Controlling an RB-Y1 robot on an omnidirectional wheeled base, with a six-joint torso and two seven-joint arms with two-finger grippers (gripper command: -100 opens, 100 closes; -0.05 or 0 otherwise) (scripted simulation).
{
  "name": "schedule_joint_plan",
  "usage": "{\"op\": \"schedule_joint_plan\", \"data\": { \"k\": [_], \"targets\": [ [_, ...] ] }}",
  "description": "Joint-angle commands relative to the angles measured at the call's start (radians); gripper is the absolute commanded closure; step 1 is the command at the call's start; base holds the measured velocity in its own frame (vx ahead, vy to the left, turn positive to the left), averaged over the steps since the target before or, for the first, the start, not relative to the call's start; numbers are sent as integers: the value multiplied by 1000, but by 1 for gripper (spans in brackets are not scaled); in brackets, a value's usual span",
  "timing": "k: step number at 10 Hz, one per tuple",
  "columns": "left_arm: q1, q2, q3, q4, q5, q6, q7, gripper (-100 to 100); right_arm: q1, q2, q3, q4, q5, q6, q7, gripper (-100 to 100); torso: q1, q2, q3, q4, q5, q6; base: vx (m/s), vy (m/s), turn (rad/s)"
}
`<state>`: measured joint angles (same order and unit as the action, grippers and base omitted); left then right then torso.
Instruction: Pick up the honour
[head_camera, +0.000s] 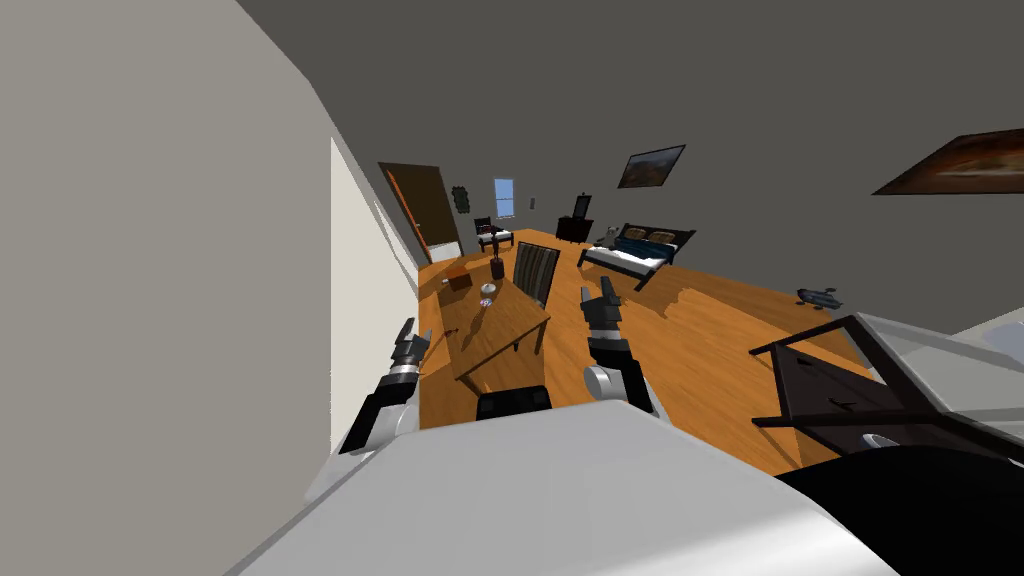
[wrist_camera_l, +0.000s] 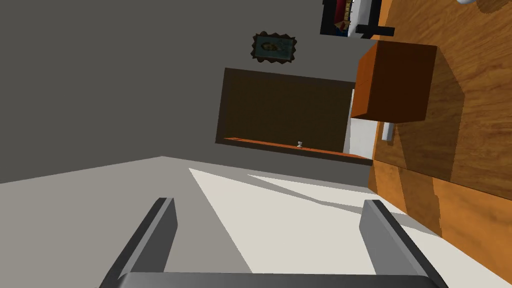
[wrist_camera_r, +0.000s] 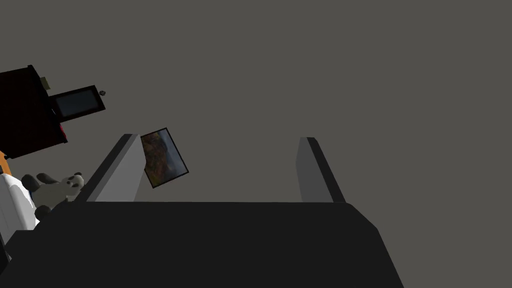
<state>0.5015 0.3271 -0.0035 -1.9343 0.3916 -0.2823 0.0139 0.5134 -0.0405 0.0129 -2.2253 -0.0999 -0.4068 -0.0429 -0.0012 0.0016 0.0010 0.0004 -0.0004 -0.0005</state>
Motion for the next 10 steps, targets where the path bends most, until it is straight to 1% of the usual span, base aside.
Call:
{"op": "schedule_joint_plan", "data": {
  "k": [1, 2, 3, 4, 5, 6, 7, 8, 9, 10],
  "targets": [
    [6, 33, 8, 35, 50, 50, -1, -100, 0, 0, 0, 0, 0, 0, 0, 0, 0, 0, 0, 0, 0, 0, -14, -38, -278],
    [8, 63, 15, 58, 76, 74, -1, -100, 0, 0, 0, 0, 0, 0, 0, 0, 0, 0, 0, 0, 0, 1, -18, -49, -433],
    [8, 63, 15, 72, 95, 88, -1, -100, 0, 0, 0, 0, 0, 0, 0, 0, -1, 0, 0, 0, 0, 1, -9, -30, -164],
    [9, 94, 20, 107, 132, 126, 0, -100, 0, 0, 0, 0, 0, 0, 0, 0, 0, 0, 0, 0, 0, 0, -1, -32, -280],
    [9, 94, 20, 112, 138, 126, 0, -100, 0, 0, 0, 0, 0, 0, 0, 0, 0, 0, 0, 0, 0, 1, -2, -16, -138],
    [9, 125, 25, 151, 177, 164, 1, -100, 0, 0, 0, 0, 0, 0, 0, 0, 1, 0, 0, 0, 0, 0, -5, -23, -313],
    [9, 125, 25, 153, 182, 166, 1, -100, 0, 0, 0, 0, 0, 0, 0, 0, 1, 0, 0, 0, 0, 1, -5, -12, -145],
    [8, 157, 29, 196, 226, 205, 3, -100, 0, 0, 0, 0, 0, 0, 0, 0, 1, 0, 0, 0, 0, 0, -4, -22, -303],
    [8, 157, 29, 196, 226, 206, 3, -100, 0, 0, 0, 0, 0, 0, 0, 0, 1, 0, 0, 0, 0, 1, -2, -10, -139],
    [6, 189, 31, 234, 269, 246, 5, -100, 0, 0, 0, 0, 0, 0, 0, 0, 1, 0, 0, 0, 0, -1, -2, -16, -336]
  ]
}}
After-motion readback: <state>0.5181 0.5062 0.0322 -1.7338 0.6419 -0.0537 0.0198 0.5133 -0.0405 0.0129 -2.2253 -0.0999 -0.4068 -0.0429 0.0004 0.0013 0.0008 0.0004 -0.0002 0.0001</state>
